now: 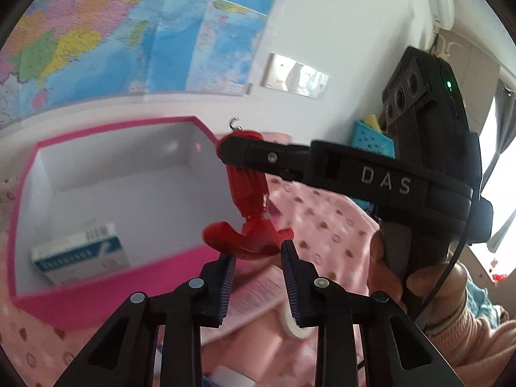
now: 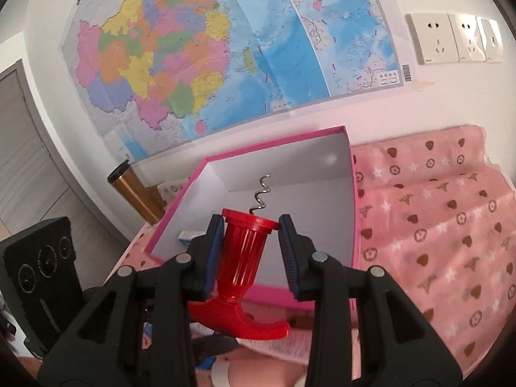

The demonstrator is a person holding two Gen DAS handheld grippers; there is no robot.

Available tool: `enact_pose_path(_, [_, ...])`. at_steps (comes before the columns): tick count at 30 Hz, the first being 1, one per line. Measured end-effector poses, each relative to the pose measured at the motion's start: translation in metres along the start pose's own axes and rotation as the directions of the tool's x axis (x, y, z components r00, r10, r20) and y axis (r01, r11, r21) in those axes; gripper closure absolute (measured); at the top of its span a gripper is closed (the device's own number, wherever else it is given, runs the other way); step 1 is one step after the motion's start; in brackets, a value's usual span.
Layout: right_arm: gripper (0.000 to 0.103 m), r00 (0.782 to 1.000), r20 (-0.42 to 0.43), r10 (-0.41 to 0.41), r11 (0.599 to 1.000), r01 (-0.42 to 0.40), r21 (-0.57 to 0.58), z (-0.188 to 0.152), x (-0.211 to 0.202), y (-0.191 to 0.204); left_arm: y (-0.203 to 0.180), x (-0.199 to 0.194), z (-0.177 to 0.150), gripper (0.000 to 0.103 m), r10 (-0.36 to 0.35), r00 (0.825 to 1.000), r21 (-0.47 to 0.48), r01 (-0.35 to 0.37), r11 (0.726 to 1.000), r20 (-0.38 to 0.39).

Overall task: Organize rigid objects
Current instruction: 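Lower the red corkscrew into the pink box and open the right gripper, then close the right gripper on the brown back-scratcher's toothed end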

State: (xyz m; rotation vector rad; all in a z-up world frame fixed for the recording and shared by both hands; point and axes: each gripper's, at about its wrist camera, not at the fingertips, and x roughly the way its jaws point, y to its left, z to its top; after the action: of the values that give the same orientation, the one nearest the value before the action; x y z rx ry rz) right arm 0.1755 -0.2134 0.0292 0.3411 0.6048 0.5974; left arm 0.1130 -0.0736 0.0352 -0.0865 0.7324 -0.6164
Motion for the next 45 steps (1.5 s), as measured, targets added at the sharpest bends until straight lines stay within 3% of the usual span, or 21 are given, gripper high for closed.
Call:
enact_pose_path(14, [0.066,0.995,-0.086,-0.055,0.996,0.061,0.071,0.016,0.056,-0.024,0.054,0.044,0.027,0.075,0.088,0.995,-0.074,-0.092,0.993,-0.056])
enact_pose_path(20, [0.065,0.977,-0.177,-0.12,0.987,0.136,0.083,0.011,0.072,-0.035,0.061,0.052,0.025,0.075,0.09,0.992,-0.095,-0.099,0.991,-0.086])
enact_pose_path(22, [0.056,0.97,-0.187,-0.157,0.982,0.173,0.073,0.01,0.073,-0.038,0.062,0.053,0.025,0.075,0.1,0.991,-0.097,-0.109,0.989,-0.087])
enact_pose_path(24, [0.052,0.967,-0.165,-0.194,0.977,0.205,0.055,0.013,0.066,-0.038,0.064,0.056,0.027,0.075,0.115,0.989,-0.102,-0.124,0.987,-0.089])
enact_pose_path(26, [0.04,0.964,-0.141,-0.225,0.971,0.233,0.042,0.016,0.058,-0.037,0.065,0.054,0.024,0.074,0.126,0.988,-0.105,-0.135,0.985,-0.091])
enact_pose_path(30, [0.039,0.969,-0.098,-0.226,0.973,0.229,0.028,0.02,0.04,-0.039,0.065,0.048,0.019,0.071,0.151,0.985,-0.105,-0.159,0.982,-0.079])
enact_pose_path(33, [0.039,0.978,-0.077,-0.195,0.98,0.198,0.034,0.015,0.023,-0.046,0.059,0.039,0.016,0.065,0.171,0.984,-0.083,-0.175,0.981,-0.052])
enact_pose_path(38, [0.039,0.976,-0.054,-0.21,0.977,0.211,0.02,-0.001,-0.008,-0.059,0.042,0.02,0.012,0.055,0.179,0.984,-0.033,-0.179,0.983,0.005])
enact_pose_path(45, [0.039,0.958,-0.123,-0.259,0.965,0.262,0.013,-0.039,-0.028,-0.086,0.007,-0.001,0.0,0.049,0.15,0.986,0.051,-0.153,0.987,0.066])
